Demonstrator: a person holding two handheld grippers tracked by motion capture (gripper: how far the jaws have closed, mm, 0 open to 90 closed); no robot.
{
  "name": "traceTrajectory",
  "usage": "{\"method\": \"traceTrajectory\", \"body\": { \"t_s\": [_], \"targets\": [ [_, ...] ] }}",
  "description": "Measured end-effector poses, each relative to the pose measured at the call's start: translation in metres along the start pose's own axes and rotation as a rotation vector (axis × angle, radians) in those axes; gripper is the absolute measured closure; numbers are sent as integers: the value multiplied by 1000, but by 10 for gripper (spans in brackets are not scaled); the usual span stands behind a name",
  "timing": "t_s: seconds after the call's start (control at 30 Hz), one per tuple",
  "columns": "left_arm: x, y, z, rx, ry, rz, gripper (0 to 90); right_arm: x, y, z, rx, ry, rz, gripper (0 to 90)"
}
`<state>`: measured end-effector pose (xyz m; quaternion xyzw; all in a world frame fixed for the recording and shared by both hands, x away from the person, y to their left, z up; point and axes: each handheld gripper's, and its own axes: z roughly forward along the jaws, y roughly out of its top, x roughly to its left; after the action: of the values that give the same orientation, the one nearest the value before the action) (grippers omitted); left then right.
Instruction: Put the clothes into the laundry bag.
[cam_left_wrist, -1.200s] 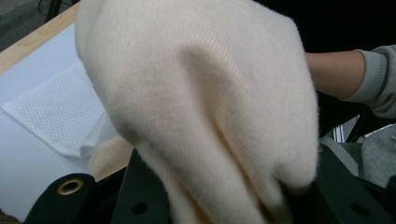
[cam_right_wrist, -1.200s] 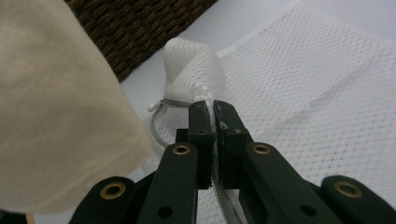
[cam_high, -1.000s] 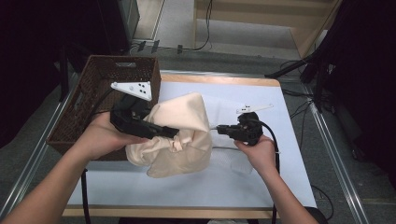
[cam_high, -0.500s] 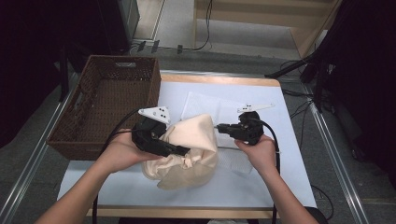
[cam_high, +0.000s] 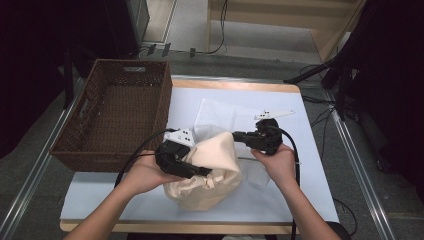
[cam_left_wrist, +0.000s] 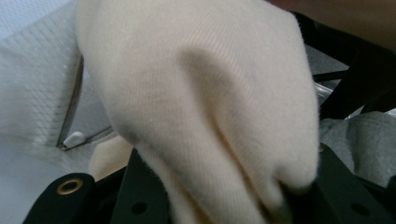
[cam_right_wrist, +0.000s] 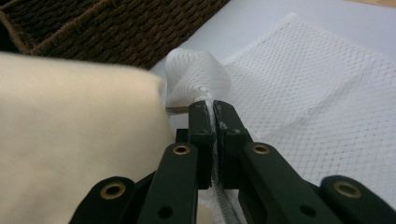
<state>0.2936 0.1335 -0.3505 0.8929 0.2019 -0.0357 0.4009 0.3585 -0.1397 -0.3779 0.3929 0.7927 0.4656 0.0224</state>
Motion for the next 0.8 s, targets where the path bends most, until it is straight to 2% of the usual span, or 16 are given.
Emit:
{"method": "traceTrajectory", "body": {
  "t_s": [0.17, 0.43, 0.67, 0.8],
  "targets": [
    [4, -7, 14, -13, -13, -32, 623, 4, 2, -4, -12, 4, -8, 878],
    [11, -14, 27, -2, 0, -66, 622, 9, 6, -10, -30, 22, -15, 880],
    [16, -15, 31, -11, 43, -99, 621, 23, 8, -13, -37, 51, -47, 880],
    [20, -12, 24, -29, 76, -126, 622, 31, 9, -15, -43, 70, -60, 880]
  ]
}}
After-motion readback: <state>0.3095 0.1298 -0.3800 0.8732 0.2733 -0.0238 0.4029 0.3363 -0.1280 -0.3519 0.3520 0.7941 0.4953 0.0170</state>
